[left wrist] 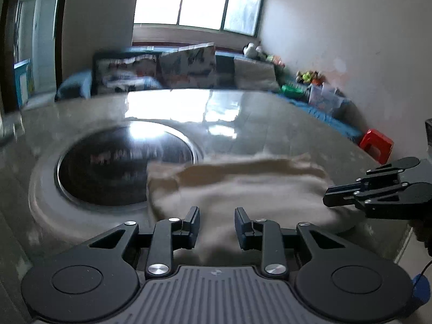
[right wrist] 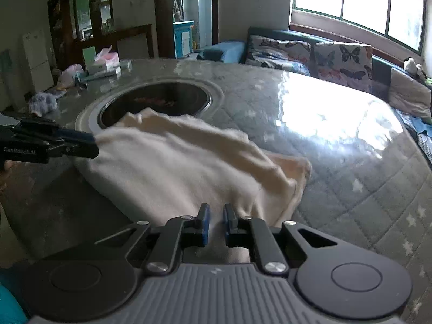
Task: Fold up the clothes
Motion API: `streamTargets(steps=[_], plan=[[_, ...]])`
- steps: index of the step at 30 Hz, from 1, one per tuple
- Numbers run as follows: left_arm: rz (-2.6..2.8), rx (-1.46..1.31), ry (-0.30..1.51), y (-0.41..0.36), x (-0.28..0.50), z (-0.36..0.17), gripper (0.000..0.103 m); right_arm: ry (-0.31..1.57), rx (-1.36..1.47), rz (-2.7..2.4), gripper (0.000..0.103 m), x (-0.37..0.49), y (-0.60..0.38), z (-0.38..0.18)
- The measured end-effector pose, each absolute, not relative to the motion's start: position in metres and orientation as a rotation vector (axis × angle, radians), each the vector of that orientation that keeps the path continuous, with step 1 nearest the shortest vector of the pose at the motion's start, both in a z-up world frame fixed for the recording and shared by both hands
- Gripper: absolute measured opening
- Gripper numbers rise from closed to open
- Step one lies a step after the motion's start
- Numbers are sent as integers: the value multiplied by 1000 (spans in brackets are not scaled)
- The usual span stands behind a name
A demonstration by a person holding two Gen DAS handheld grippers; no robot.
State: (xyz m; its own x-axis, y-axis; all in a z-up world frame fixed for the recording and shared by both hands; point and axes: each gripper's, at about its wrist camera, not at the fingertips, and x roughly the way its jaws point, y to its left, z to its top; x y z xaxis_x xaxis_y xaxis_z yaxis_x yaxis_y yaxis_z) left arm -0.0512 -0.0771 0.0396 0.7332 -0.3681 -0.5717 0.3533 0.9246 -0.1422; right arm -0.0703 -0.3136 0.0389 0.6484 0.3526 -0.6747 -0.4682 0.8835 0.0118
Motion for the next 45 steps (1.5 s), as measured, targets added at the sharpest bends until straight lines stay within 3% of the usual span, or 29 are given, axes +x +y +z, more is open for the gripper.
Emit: streamTargets(steps=[3, 9, 28, 36, 45], plan=[[-369, -16, 658, -75, -38, 30, 31, 701, -165, 528, 16, -68, -303, 46], [-359, -38, 699, -66, -32, 16, 32, 728, -157, 589, 18, -57, -291, 29], [-468, -39, 775, -59, -76, 26, 31, 793, -223, 687, 19, -101, -306, 32], [-511, 6, 693, -76, -52, 57, 31, 739, -126, 624, 18, -79, -314, 58], [-502, 8, 747, -117, 12, 37, 29, 747, -82, 521, 12, -21, -296, 45]])
